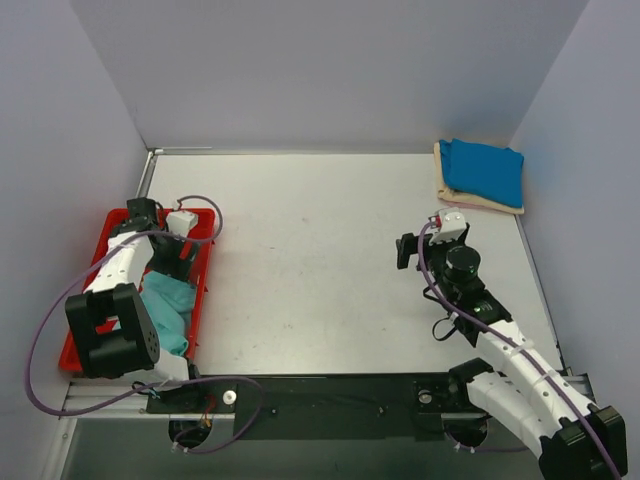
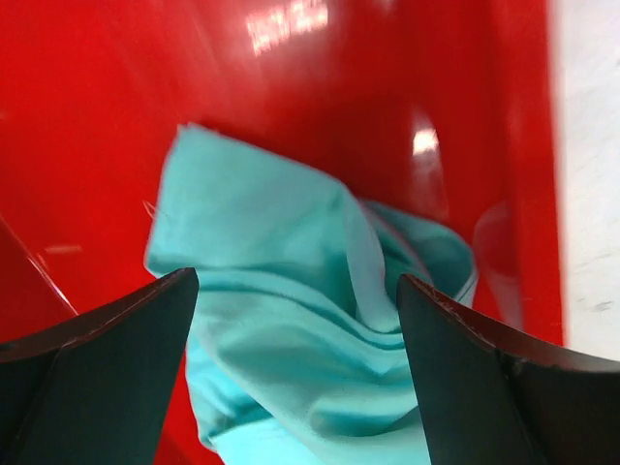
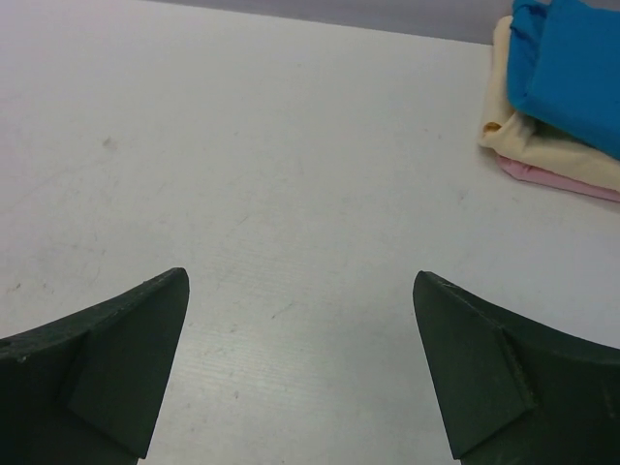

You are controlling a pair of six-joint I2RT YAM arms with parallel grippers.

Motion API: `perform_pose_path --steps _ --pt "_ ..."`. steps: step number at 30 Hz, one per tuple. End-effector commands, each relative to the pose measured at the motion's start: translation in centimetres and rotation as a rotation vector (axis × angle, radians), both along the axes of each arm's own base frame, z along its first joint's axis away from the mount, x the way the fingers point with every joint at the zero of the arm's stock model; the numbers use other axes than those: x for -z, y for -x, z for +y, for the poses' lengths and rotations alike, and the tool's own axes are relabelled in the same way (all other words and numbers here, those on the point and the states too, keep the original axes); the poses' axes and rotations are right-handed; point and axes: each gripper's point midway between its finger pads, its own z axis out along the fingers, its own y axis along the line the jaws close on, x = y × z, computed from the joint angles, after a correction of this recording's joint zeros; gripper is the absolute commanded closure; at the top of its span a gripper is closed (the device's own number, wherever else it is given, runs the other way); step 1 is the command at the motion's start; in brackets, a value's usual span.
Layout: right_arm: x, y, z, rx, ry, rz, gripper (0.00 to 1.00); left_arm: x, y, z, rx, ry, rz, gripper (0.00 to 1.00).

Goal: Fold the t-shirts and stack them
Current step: Grab crumpled tshirt from bin with the left arm

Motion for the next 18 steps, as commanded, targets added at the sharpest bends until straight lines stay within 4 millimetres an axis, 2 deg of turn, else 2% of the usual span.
perform_pose_path --steps 1,2,5,7,8,9,10,11,13,14,15,16,17,18 --pt "-0.3 0.8 2.2 -0.117 0.086 0.020 0.06 2.0 1.4 4.1 -0.072 -0.217 0.090 0.05" --pt "-0.3 0.9 2.5 -0.129 0.095 0.022 0.06 2.5 1.7 5.2 -0.089 -0.271 0.118 0.05" --pt "-0.2 0.6 2.8 -0.136 0.114 0.031 0.06 4.3 2.2 6.1 -0.085 -0.323 0.157 0.10" --pt "0.0 0.7 2.9 -0.138 0.127 0.037 0.06 5.2 2.8 6.4 -0.077 -0.339 0.205 0.38" --pt "-0.1 0.7 3.0 -0.141 0.128 0.032 0.06 5.3 2.8 6.4 -0.073 -0.340 0.217 0.69" --pt "-0.2 0.7 3.0 -0.141 0.129 0.029 0.06 5.3 2.8 6.4 -0.072 -0.340 0.220 0.90" --pt "-0.3 0.7 3.1 -0.143 0.128 0.026 0.06 4.7 2.7 6.5 -0.080 -0.348 0.199 1.00" --pt "-0.5 0.7 3.1 -0.144 0.125 0.019 0.06 4.1 2.2 6.6 -0.085 -0.358 0.164 1.00" --pt "-0.8 0.8 3.2 -0.147 0.126 0.011 0.06 1.3 1.0 7.0 -0.105 -0.381 0.056 1.00" --pt "-1.0 0.8 3.2 -0.150 0.123 0.005 0.06 -1.3 0.1 7.1 -0.119 -0.394 -0.032 1.00" --pt "-1.2 0.8 3.4 -0.156 0.122 0.004 0.06 -2.7 -0.3 7.1 -0.123 -0.401 -0.075 1.00" --pt "-1.3 0.8 3.5 -0.159 0.119 0.001 0.06 -5.6 -1.0 7.0 -0.128 -0.406 -0.164 1.00" --pt "-1.6 0.8 3.7 -0.166 0.116 -0.002 0.06 -6.9 -1.1 6.9 -0.127 -0.407 -0.197 1.00" --pt "-1.8 0.8 3.8 -0.170 0.115 -0.008 0.06 -9.8 -1.3 6.5 -0.121 -0.395 -0.267 1.00"
